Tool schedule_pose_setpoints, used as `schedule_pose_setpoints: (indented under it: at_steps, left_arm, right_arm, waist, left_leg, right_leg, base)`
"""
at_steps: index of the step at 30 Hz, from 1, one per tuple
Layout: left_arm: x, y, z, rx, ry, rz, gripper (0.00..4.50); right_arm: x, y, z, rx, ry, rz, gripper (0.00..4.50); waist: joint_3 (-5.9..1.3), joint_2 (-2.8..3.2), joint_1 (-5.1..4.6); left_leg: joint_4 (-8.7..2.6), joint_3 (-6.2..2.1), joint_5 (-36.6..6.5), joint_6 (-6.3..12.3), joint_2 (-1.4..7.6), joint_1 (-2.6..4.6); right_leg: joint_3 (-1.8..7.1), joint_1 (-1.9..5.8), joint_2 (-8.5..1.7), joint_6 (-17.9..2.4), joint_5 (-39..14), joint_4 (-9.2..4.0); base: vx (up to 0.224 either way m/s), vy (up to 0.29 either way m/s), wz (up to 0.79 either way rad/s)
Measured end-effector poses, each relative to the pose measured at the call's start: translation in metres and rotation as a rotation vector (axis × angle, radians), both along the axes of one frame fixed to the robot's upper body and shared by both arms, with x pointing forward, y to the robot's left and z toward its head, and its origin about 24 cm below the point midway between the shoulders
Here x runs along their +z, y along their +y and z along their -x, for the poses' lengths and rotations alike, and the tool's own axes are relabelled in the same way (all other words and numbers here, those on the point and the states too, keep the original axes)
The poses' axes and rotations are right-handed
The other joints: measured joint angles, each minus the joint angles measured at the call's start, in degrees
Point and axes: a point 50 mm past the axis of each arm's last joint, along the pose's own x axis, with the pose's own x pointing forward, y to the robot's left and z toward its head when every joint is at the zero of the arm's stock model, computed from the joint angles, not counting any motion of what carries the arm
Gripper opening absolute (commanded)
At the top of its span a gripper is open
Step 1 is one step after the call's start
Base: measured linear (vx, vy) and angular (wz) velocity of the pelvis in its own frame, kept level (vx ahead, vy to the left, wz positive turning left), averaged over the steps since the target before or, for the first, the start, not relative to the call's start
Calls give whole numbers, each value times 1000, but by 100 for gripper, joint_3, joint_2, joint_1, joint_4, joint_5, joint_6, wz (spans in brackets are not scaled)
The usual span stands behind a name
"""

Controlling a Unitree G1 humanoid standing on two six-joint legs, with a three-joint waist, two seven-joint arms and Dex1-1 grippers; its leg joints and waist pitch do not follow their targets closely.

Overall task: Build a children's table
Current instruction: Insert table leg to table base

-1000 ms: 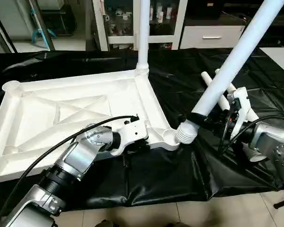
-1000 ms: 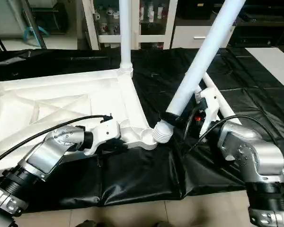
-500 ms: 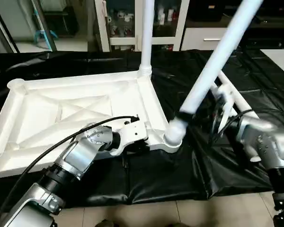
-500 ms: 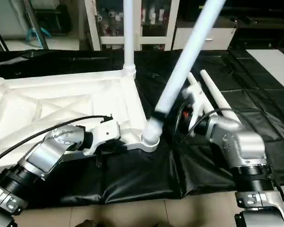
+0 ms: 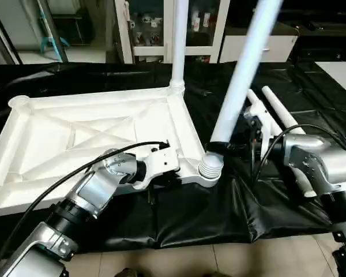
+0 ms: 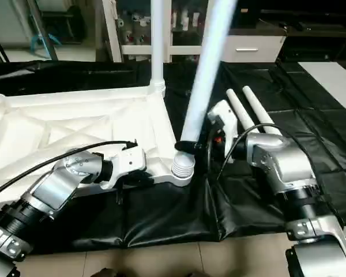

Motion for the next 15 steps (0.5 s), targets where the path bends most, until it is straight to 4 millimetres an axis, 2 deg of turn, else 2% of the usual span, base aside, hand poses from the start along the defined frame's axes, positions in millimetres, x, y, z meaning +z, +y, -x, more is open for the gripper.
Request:
schedule_pose_setpoints:
  at_steps: [5,8,12,15]
  left_arm:
    - [3,-2,-13,149,-6,-55,0]
    - [3,7,-20,265,-14,-71,0]
    - [4,18,-24,353,-31,-90,0]
    - [4,22,-25,378,-39,-88,0]
  right_arm:
    - [11,0,-7,-130,-58,-92,183]
    - [19,-8,-7,-221,-109,-141,183]
    - [9,-18,4,-302,-103,-158,183]
    - [0,-22,13,-356,-87,-156,183]
  waist:
    - [0,2,-19]
    - [-2,0,-98]
    - [-11,12,-194]
    - [-12,73,-207]
  left_leg:
    - [12,0,1,-1,1,2]
    - [14,-9,0,-2,1,15]
    - [12,-28,-1,-4,4,22]
    - [12,-41,-1,-5,6,16]
  right_leg:
    - [2,1,0,-15,9,8]
    - [-5,1,1,-19,12,0]
    - [-19,1,4,-21,14,2]
    - [-28,0,8,-22,15,-1]
  base:
    - [0,0,0]
    - [0,0,0]
    - [0,0,0]
    - [0,0,0]
